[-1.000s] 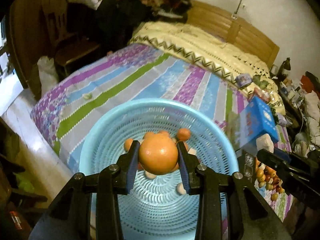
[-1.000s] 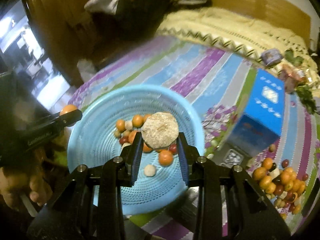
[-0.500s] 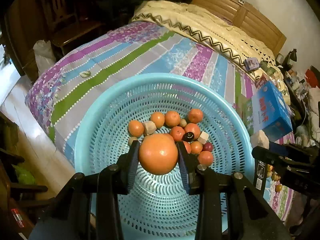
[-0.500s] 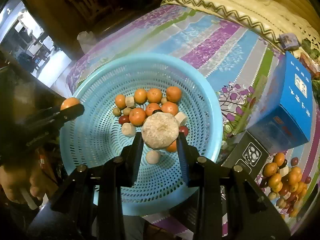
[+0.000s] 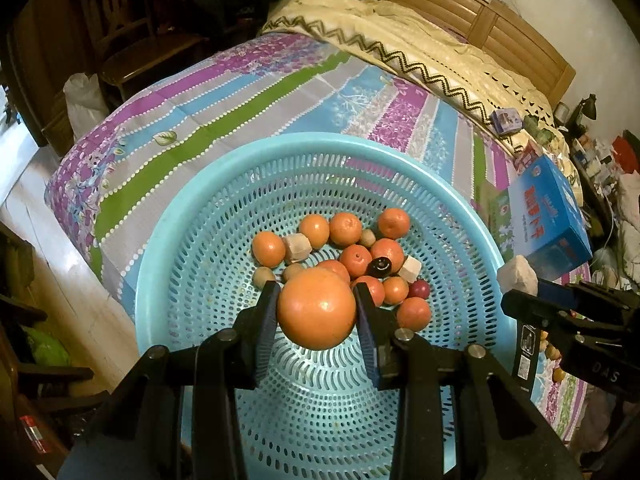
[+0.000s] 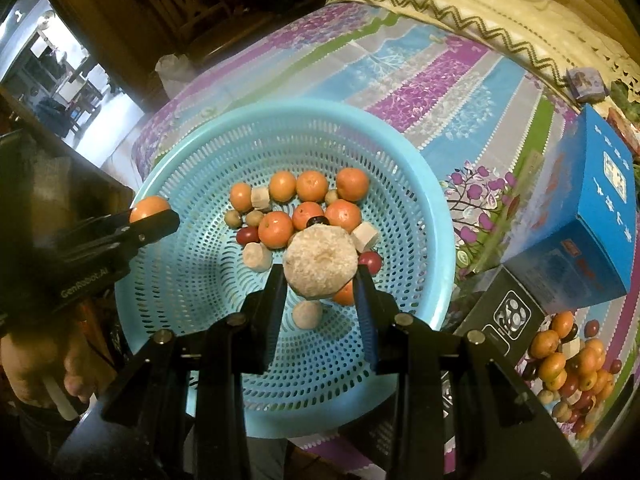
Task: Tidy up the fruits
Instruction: 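Lower the grapefruit and beige item in both tools into the basket, then open the left tool to drop the grapefruit while the right tool releases the beige item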
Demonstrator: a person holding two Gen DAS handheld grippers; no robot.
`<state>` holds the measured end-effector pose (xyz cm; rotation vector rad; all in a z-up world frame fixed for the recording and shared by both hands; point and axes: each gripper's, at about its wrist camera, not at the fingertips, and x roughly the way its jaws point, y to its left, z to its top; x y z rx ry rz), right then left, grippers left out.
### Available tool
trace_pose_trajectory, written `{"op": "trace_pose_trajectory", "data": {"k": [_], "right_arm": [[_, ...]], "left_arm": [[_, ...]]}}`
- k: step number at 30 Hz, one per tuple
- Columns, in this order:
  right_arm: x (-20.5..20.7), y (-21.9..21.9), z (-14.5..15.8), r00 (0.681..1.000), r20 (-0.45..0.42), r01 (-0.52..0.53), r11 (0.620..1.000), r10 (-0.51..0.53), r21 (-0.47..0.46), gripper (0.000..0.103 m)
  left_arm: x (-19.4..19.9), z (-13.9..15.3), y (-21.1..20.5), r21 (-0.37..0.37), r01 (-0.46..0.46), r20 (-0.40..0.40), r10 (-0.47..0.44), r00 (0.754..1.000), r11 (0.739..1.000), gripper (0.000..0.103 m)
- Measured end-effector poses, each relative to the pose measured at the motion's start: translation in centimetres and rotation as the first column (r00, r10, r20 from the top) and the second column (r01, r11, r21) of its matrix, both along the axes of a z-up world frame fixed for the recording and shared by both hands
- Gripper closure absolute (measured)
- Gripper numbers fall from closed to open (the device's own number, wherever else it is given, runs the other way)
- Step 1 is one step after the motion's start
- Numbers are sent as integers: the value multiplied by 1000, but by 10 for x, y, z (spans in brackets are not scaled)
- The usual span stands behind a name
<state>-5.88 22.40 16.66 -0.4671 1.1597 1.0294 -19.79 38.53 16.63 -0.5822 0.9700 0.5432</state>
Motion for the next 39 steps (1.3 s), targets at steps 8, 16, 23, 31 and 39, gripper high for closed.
{"op": "trace_pose_trajectory", "data": {"k": [8,16,23,31,39], "right_arm": [[0,3,-3,1000,-1,-7,1000,7,-4,68],[0,4,-6,1000,-2,-15,1000,15,-10,68],[1,3,-6,1000,-5,-14,1000,14,-11,67],[1,1,-5,1000,-7,-21,1000,21,-6,66],[1,1,-6,1000,-10,-20,1000,20,-7,65]], "left_arm": [[1,-5,3,-11,-3,-4,3,1000,1000,65],[-1,-13,8,-33,-15,-6,15,1000,999,47],[2,-17,5,-37,-4,-14,3,1000,999,44],[4,-18,2,-35,0,-11,0,1000,999,44],[6,-20,1,-38,5,-15,-5,1000,999,44]]}}
